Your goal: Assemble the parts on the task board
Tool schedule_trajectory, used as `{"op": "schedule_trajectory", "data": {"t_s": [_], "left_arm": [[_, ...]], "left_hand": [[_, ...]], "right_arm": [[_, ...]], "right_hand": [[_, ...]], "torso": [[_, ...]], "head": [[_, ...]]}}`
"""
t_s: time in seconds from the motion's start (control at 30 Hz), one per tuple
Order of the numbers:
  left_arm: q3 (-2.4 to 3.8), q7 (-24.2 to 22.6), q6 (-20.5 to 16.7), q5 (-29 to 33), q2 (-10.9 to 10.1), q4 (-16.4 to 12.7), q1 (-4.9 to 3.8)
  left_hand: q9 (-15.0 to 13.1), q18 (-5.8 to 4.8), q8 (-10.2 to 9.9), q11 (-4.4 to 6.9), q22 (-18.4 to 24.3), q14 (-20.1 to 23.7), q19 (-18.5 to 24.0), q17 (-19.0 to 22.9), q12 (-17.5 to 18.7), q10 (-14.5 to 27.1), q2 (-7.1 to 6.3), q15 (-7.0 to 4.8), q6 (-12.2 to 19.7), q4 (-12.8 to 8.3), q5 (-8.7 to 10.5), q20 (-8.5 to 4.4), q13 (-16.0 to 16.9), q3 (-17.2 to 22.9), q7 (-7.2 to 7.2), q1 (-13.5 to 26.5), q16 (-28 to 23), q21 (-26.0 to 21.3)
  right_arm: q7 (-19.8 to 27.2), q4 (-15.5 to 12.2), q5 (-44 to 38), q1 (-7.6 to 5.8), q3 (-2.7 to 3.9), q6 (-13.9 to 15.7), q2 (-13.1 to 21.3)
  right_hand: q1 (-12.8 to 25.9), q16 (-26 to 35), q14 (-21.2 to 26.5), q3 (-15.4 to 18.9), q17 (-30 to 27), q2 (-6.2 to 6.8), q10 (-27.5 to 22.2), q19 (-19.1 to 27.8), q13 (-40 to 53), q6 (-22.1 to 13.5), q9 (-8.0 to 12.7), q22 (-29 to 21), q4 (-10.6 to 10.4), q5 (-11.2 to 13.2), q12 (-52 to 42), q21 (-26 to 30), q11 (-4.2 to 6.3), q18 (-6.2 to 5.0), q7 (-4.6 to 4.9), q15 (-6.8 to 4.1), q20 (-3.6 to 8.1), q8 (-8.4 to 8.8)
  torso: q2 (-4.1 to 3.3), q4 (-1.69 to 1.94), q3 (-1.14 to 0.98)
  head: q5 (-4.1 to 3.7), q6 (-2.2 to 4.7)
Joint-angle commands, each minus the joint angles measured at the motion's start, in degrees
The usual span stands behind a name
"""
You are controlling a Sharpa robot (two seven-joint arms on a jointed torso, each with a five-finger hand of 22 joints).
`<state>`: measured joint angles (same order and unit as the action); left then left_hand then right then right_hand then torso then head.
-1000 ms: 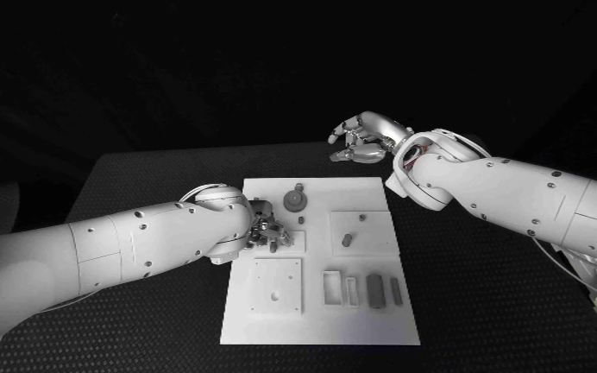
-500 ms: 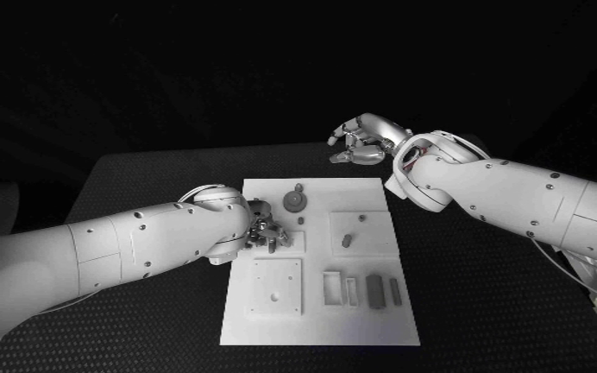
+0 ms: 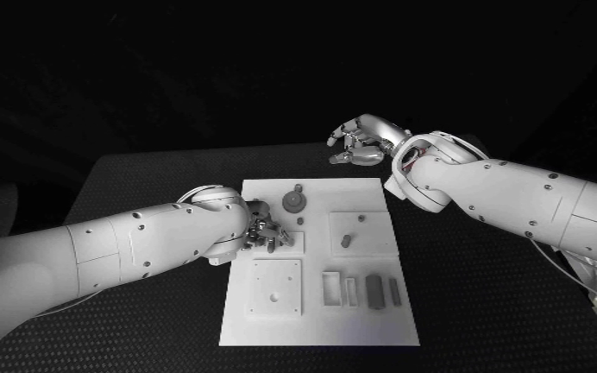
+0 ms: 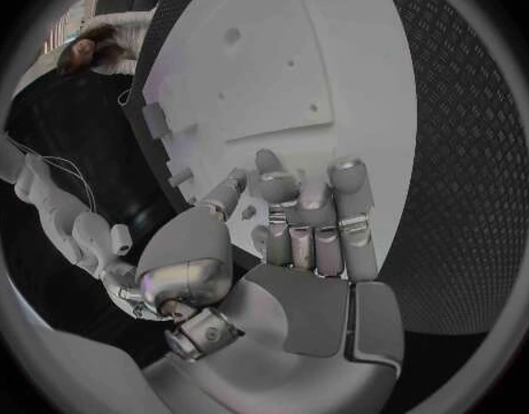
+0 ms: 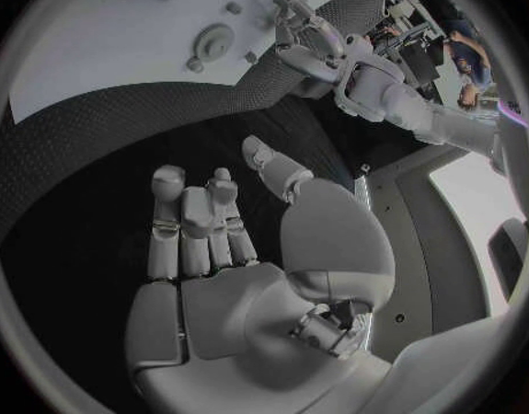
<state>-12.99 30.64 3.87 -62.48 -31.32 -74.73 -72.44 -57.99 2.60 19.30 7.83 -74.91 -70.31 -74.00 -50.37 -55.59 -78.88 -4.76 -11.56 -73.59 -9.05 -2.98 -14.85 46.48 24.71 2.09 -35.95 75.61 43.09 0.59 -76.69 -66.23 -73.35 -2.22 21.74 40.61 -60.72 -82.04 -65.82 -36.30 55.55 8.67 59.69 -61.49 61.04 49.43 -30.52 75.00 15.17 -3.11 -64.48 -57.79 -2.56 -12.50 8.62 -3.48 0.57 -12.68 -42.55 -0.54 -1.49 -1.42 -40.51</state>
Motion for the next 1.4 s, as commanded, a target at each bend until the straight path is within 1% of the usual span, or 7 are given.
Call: {"op": "schedule_trajectory", "data": {"t_s": [0.03,0.27,0.6,1.2,1.27,1.33,1.4], "left_arm": [[0.04,-0.7,-0.8,0.9,0.1,0.1,0.05],[0.37,-1.1,-1.2,1.3,0.3,0.4,0.05],[1.78,-1.4,-1.7,1.7,0.6,1.3,0.05],[2.04,-2.0,-1.6,3.0,0.2,1.5,0.05],[2.49,-2.2,-1.6,3.3,-0.1,1.4,0.05],[3.73,-2.2,-1.6,3.8,-0.5,1.2,0.05],[4.67,-2.0,-1.5,4.0,-1.2,0.9,0.03]], "left_hand": [[-0.1,0.90,0.2,0.09,-1.0,0.1,0.3,0.0,-0.4,0.0,-0.16,-0.23,0.5,0.1,0.21,0.05,0.1,-0.5,-0.09,0.6,0.1,-0.4],[-0.2,1.00,0.2,0.14,-1.0,0.2,0.4,0.0,-0.4,0.0,-0.30,-0.33,0.5,-0.2,0.20,-0.02,0.1,-1.1,-0.05,1.1,0.2,-0.4],[-0.3,1.09,0.2,0.18,-1.0,0.2,0.4,0.0,-0.4,0.0,0.50,-0.46,0.6,-0.5,0.20,-0.08,0.1,-1.3,-0.02,1.0,0.2,-0.4],[-0.4,1.12,0.1,0.14,-0.9,0.3,0.4,0.1,-0.3,0.1,2.39,-0.62,0.7,-2.2,0.18,-0.04,0.0,-1.9,-0.07,0.1,0.2,-0.5],[-0.4,1.12,0.0,0.10,-0.9,0.4,0.4,0.2,-0.2,0.1,2.56,-0.65,0.8,-2.5,0.17,-0.02,0.0,-2.0,-0.12,0.0,0.1,-0.5],[-0.4,1.12,0.0,0.06,-0.9,0.4,0.5,0.3,-0.1,0.2,2.61,-0.66,0.9,-2.7,0.17,-0.01,-0.1,-2.1,-0.16,0.0,0.0,-0.6],[-0.4,1.13,-0.1,0.03,-0.9,0.5,0.6,0.3,-0.1,0.2,2.61,-0.66,1.0,-2.9,0.17,0.00,-0.1,-2.2,-0.19,-0.1,-0.1,-0.7]], "right_arm": [[0.6,0.0,0.1,0.07,0.03,-0.7,-0.1],[0.6,0.0,0.1,0.11,0.03,-0.7,-0.1],[0.6,0.1,0.2,0.18,0.03,-0.9,-0.2],[0.6,0.2,0.2,0.24,0.03,-1.0,-0.2],[0.6,0.3,0.2,0.24,0.03,-1.0,-0.1],[0.6,0.3,0.3,0.24,0.03,-0.9,0.0],[0.6,0.4,0.3,0.24,0.03,-0.9,0.1]], "right_hand": [[0.1,0.1,0.5,0.1,-0.1,-0.62,-0.3,-0.4,-0.1,0.1,0.1,0.4,0.3,-0.1,-0.4,0.3,-0.03,-2.50,0.45,-0.08,0.19,0.23],[0.1,0.1,0.5,0.1,-0.1,-0.63,-0.3,-0.4,-0.1,0.1,0.1,0.4,0.3,-0.1,-0.4,0.3,-0.03,-2.50,0.45,-0.08,0.19,0.23],[0.1,0.1,0.5,0.1,-0.1,-0.66,-0.3,-0.4,-0.1,0.1,0.1,0.4,0.3,-0.1,-0.4,0.3,-0.04,-2.50,0.45,-0.07,0.19,0.22],[0.2,0.1,0.5,0.1,-0.1,-0.69,-0.3,-0.4,-0.1,0.1,0.1,0.4,0.3,-0.1,-0.4,0.3,-0.04,-2.50,0.45,-0.07,0.19,0.22],[0.2,0.1,0.5,0.1,-0.1,-0.69,-0.3,-0.4,-0.1,0.1,0.1,0.4,0.3,-0.1,-0.4,0.3,-0.04,-2.50,0.45,-0.07,0.18,0.22],[0.2,0.1,0.5,0.1,-0.1,-0.69,-0.3,-0.4,-0.1,0.1,0.1,0.4,0.3,-0.1,-0.4,0.3,-0.04,-2.50,0.45,-0.07,0.18,0.22],[0.2,0.1,0.5,0.1,-0.1,-0.69,-0.3,-0.4,-0.1,0.1,0.1,0.4,0.3,-0.1,-0.4,0.3,-0.04,-2.50,0.46,-0.07,0.18,0.22]], "torso": [[0.00,0.04,-0.02],[-0.02,0.00,0.00],[-0.01,0.01,-0.06],[0.00,0.00,-0.04],[0.00,0.02,-0.01],[0.02,0.05,-0.01],[0.02,0.07,-0.03]], "head": [[0.00,0.01],[-0.03,-0.06],[-0.07,-0.14],[-0.09,0.07],[-0.14,0.22],[-0.27,0.33],[-0.22,0.46]]}}
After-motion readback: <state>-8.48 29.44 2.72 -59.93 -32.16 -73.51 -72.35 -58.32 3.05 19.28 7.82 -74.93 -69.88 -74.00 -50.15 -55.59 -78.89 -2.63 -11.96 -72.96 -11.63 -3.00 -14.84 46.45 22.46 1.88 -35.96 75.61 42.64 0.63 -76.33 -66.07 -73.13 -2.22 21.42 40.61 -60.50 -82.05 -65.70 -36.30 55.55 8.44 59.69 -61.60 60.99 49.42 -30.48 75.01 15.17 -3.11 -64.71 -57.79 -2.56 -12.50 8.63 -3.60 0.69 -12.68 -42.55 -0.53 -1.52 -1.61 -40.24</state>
